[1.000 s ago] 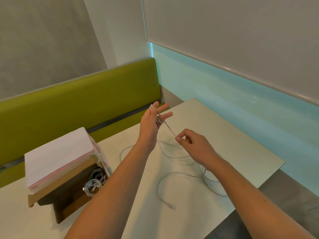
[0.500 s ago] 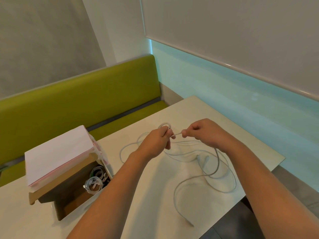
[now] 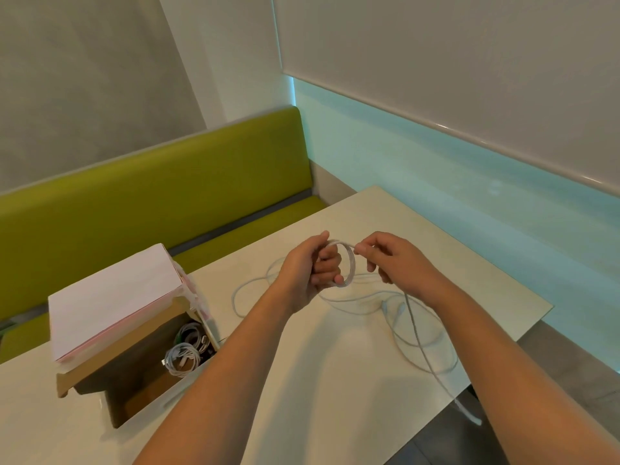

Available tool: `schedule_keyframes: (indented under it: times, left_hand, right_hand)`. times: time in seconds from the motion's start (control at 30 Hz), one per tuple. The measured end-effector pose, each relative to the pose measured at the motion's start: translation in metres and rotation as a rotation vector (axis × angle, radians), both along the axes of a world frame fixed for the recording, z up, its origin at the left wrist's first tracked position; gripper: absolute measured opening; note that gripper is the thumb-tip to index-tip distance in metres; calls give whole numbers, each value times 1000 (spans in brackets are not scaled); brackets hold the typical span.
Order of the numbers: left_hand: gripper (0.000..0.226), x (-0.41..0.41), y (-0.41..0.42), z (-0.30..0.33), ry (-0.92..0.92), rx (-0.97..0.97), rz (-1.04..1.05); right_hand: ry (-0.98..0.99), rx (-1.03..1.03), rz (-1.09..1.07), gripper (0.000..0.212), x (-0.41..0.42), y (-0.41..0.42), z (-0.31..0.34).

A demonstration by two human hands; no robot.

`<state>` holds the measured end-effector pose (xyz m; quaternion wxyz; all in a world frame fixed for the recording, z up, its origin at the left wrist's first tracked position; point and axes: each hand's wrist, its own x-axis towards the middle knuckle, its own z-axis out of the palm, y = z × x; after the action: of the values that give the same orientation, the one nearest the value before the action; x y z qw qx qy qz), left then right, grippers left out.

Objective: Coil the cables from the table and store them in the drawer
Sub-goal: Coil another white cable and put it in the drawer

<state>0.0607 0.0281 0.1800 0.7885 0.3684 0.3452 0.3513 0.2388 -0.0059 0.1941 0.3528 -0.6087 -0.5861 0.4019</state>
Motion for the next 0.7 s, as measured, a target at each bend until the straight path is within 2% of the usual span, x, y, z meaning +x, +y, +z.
schedule_keyframes:
  times: [0.13, 0.27, 0.37, 0.5, 0.7]
  left_hand:
    - [40, 2, 4, -2, -264, -138, 115]
    - [38, 2, 6, -3, -419, -199, 166]
    - [35, 5, 6, -4, -414, -180, 188]
    - [36, 10, 3, -4, -360, -146, 224]
    - [42, 9, 3, -1, -431, -212, 253]
  right_hand:
    - [87, 17, -46, 15, -10, -7, -21]
    - [65, 59, -109, 14, -15, -11, -34]
    - [45, 55, -142, 14, -16, -10, -36]
    - [128, -5, -142, 13, -18, -8, -33]
    - [149, 5, -70, 19, -16, -7, -30]
